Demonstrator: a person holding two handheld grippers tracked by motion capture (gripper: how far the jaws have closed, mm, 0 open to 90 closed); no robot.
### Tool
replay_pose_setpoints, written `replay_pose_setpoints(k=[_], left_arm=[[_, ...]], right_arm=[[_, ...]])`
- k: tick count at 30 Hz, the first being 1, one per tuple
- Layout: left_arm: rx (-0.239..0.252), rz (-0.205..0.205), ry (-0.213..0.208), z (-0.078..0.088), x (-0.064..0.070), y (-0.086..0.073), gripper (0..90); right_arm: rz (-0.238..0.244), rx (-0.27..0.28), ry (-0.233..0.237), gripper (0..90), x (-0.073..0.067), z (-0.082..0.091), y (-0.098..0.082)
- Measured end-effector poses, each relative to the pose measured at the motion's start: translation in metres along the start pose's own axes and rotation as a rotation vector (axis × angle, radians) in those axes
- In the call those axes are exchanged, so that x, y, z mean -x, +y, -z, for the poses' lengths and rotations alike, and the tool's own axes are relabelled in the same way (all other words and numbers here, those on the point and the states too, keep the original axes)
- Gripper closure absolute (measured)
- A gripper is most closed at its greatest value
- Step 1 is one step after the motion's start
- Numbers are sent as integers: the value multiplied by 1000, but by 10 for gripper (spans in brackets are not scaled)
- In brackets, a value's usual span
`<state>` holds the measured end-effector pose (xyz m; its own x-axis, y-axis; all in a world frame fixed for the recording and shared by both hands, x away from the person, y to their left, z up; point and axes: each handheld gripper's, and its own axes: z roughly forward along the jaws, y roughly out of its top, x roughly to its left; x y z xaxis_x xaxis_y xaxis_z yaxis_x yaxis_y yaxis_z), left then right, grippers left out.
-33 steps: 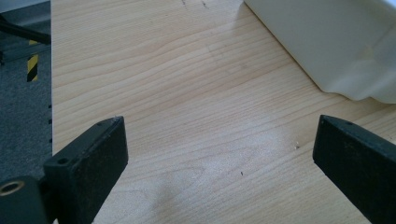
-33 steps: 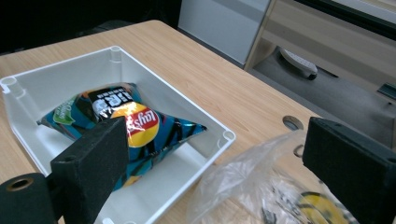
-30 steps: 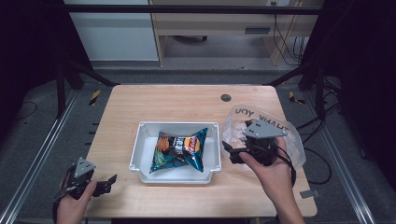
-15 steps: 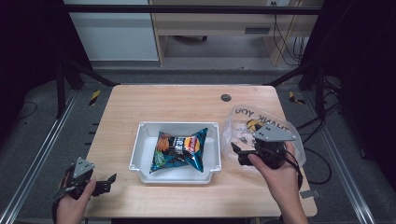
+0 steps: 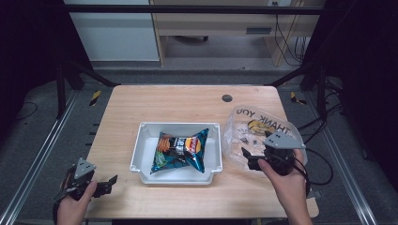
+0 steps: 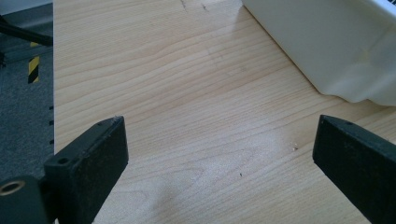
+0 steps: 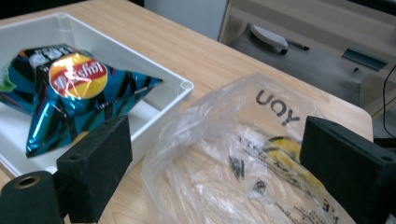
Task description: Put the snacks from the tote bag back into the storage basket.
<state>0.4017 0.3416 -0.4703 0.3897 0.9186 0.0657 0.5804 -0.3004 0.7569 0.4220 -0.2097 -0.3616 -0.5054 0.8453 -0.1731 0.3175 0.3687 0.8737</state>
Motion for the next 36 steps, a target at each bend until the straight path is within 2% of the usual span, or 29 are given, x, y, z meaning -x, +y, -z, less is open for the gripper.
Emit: replay_pose_setpoints(k=[11, 14, 18, 24, 28, 32, 36], left_arm=[[0, -7, 2, 0, 2, 1, 30], [6, 5, 11, 1, -1, 0, 30], [-1, 6, 13, 0, -2, 0, 31], [-5, -12, 1, -1, 0, 0, 30], [-7, -1, 1, -1, 0, 0, 29], [-9, -3, 2, 0, -1, 0, 30], [-8, -2, 1, 0, -1, 0, 30]], right_arm=[[-15, -43, -9, 119, 3, -8, -23], [-41, -46, -5, 119, 3, -11, -30], [-50, -62, -3, 119, 2, -15, -39], [-51, -94, -6, 117, 2, -20, -51], [-48, -120, -10, 114, 1, -24, -57], [-47, -117, -16, 114, -1, -27, -63], [-45, -127, -3, 114, -3, -31, -69]])
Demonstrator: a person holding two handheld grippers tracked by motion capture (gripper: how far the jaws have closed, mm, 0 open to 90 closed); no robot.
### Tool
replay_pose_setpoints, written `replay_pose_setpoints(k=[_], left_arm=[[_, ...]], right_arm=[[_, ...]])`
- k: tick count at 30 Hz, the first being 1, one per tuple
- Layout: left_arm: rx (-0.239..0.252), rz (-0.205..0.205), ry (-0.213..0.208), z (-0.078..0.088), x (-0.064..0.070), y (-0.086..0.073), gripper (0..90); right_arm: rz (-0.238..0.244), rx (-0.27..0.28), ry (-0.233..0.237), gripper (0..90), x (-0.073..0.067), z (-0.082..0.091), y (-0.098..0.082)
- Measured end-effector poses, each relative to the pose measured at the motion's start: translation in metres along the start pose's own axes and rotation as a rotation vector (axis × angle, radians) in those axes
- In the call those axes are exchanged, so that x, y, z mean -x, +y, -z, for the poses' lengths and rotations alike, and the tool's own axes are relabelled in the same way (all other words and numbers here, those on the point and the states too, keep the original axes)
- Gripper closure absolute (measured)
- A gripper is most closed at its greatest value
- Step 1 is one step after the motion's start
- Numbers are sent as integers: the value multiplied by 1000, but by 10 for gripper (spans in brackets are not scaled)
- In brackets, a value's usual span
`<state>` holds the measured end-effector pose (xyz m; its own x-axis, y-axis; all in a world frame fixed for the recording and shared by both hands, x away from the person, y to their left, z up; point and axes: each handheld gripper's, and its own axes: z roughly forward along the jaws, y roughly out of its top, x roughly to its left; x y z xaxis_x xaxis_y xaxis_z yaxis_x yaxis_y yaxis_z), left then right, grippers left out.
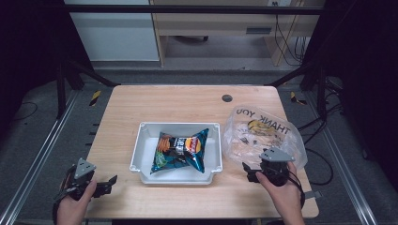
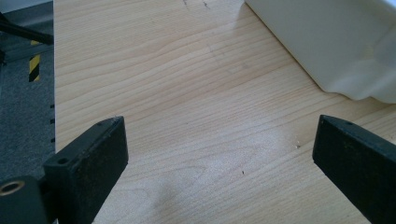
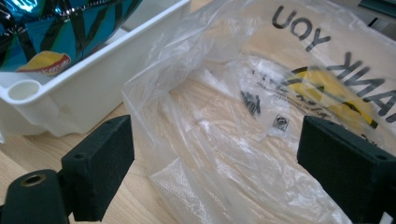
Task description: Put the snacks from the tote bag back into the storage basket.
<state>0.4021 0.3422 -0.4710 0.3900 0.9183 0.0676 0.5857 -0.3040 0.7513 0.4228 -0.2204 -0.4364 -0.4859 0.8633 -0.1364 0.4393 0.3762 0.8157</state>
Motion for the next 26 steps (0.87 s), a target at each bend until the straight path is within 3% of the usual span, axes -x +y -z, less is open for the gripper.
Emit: replay_pose_setpoints(k=[15, 21, 26], left_arm=[[-1, 1, 1, 0, -1, 0, 30], [8, 10, -4, 0, -2, 1, 30], [7, 2, -8, -2, 0, 2, 30]], right_arm=[[-22, -84, -9, 85, -4, -20, -18], [18, -123, -1, 77, -11, -28, -23], [44, -142, -29, 69, -14, -28, -23]])
